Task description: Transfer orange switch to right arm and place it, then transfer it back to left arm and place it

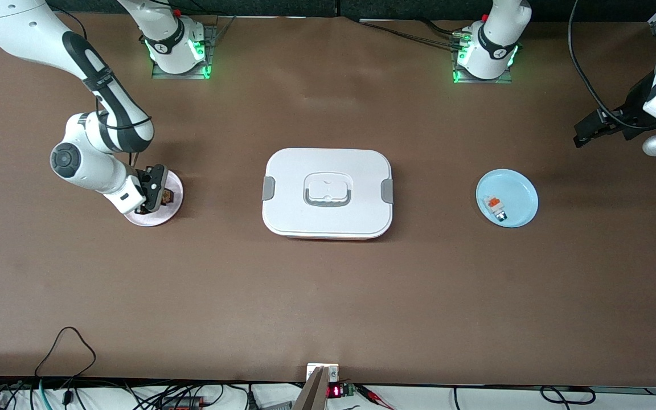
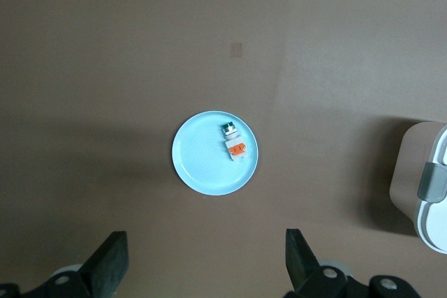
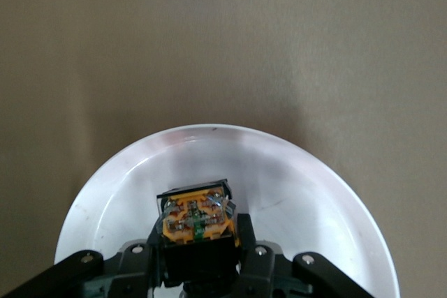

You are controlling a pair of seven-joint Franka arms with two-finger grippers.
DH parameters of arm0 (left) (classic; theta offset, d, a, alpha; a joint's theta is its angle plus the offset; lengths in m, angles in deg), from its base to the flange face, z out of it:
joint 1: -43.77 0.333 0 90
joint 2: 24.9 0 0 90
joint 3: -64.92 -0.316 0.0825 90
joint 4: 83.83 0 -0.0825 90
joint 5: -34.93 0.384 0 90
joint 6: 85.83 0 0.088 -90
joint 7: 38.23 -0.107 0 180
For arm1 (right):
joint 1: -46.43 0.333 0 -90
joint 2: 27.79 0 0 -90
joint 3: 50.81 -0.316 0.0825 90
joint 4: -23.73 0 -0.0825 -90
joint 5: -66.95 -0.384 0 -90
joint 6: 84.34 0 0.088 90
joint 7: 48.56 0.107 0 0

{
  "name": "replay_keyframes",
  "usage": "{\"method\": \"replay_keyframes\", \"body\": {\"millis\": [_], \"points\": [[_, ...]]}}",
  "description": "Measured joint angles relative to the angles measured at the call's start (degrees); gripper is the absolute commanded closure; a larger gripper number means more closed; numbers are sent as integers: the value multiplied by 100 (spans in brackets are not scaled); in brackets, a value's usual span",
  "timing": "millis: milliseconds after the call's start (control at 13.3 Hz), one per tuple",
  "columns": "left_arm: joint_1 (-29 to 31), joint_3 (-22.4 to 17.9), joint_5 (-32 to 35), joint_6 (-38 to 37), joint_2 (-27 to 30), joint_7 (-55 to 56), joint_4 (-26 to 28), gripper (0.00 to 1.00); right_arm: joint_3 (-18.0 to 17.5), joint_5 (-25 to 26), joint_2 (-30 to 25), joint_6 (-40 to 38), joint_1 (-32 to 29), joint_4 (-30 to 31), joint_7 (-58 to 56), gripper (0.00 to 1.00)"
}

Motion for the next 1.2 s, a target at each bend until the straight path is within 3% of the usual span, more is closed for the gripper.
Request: {"method": "replay_keyframes", "body": {"millis": [75, 150, 225, 749, 1199], "points": [[0, 0, 0, -7, 0, 0, -12, 1, 1, 0, -6, 0, -40, 7, -44, 73], [-2, 1, 0, -25, 0, 0, -30, 1, 4, 0, -11, 0, -61, 13, -61, 52], [-6, 5, 0, -53, 0, 1, -53, 1, 4, -9, -13, 0, -67, 17, -61, 1], [-18, 17, 0, -85, 2, 1, -114, 1, -142, -45, -104, -300, -70, -104, 1078, 0], [-16, 10, 0, -85, 2, 1, -118, 1, -332, -707, -577, -2209, 88, -1505, 1661, 0]]}}
